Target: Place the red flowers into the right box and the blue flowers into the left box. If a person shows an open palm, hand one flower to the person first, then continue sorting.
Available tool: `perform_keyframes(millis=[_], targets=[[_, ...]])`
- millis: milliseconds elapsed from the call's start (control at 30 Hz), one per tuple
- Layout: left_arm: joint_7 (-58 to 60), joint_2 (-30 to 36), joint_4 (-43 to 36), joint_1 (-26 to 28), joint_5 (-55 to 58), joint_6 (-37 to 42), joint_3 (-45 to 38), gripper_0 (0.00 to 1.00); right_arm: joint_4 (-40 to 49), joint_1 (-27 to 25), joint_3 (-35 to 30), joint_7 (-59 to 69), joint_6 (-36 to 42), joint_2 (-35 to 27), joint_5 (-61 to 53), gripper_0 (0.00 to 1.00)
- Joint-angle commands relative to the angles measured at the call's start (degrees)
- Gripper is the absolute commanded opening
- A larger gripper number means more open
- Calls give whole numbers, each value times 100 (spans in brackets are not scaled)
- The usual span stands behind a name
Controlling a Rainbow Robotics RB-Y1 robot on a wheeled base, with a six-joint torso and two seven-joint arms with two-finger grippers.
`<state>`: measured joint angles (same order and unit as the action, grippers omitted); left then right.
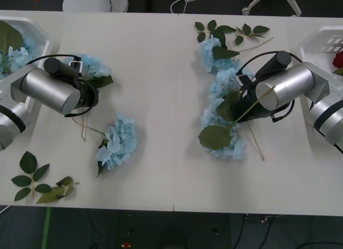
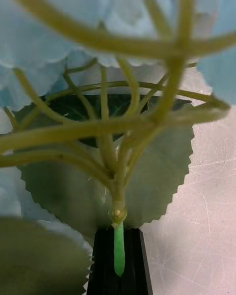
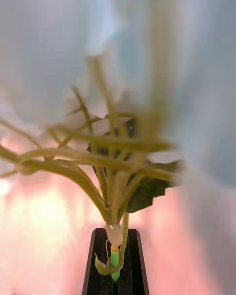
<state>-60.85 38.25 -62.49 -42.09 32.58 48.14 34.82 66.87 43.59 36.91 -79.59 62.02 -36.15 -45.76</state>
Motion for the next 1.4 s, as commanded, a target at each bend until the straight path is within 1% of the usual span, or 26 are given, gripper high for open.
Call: perform_keyframes(millis=[33, 67, 133, 167, 233, 267, 333, 367, 433, 533, 567, 667, 733, 833, 900, 1033, 1067, 1133, 1167, 1267, 1400], targets=[[-279, 306, -843, -194, -120, 679, -652, 0, -43, 62, -44, 58, -58, -24, 23, 0], [-279, 350, -975, -194, -138, 837, -749, 0, -43, 79, -52, 49, -58, -42, 23, 0], [-279, 508, -1538, -194, -270, 1637, -1180, 0, -43, 176, -52, 5, -49, -165, -82, 0], [-279, 543, -1696, -194, -314, 1856, -1285, 0, -43, 202, -52, -4, -41, -200, -126, 0], [-287, 737, -2337, -194, -454, 2788, -1663, 0, -43, 325, -52, -91, -14, -376, -346, 0], [-305, 790, -2496, -194, -498, 3025, -1769, 0, -43, 361, -52, -118, -14, -428, -407, 0], [-472, 1018, -3085, -194, -516, 3790, -2129, 0, -43, 484, -88, -452, 30, -648, -627, 0], [-516, 1062, -3216, -194, -481, 3922, -2217, 0, -52, 510, -88, -531, 56, -710, -671, 0], [-577, 1273, -3594, -194, -164, 4300, -2648, 0, -43, 607, -158, -900, 170, -982, -864, 0], [-604, 1581, -3823, -186, 407, 4528, -3219, 0, 1, 651, -360, -1559, 320, -1351, -1128, 0], [-613, 1651, -3849, -194, 548, 4546, -3342, 0, 28, 659, -395, -1700, 373, -1430, -1181, 0], [-780, 2055, -3849, -186, 1286, 4730, -3940, 0, 282, 668, -553, -2526, 706, -1922, -1462, 0], [-920, 2222, -3849, -186, 1523, 4889, -4115, 0, 476, 668, -553, -2869, 838, -2151, -1585, 0], [-1492, 2556, -3673, -63, 1831, 5275, -4379, 0, 889, 677, -562, -3352, 1207, -2617, -2051, 0], [-1852, 2732, -3489, 122, 1796, 5390, -4537, 0, 1091, 668, -641, -3572, 1339, -2863, -2411, 0], [-2467, 2873, -3243, 509, 1304, 5267, -4651, 0, 1258, 668, -1072, -3941, 1498, -2933, -3053, 0], [-2625, 2899, -3146, 649, 1058, 5091, -4651, 0, 1267, 677, -1309, -4073, 1480, -2845, -3308, 0], [-2704, 2899, -2988, 781, 917, 4871, -4651, 0, 1267, 677, -1599, -4108, 1480, -2705, -3492, 0], [-2731, 2899, -2821, 895, 838, 4625, -4651, 0, 1276, 668, -1863, -4108, 1462, -2564, -3659, 0], [-2889, 2899, -2461, 1071, 653, 4071, -4511, 0, 1267, 703, -2162, -4134, 1243, -2327, -4028, 0], [-3074, 2890, -1924, 1291, 346, 3351, -4247, 0, 1267, 774, -2338, -4161, 847, -1958, -4538, 0]])
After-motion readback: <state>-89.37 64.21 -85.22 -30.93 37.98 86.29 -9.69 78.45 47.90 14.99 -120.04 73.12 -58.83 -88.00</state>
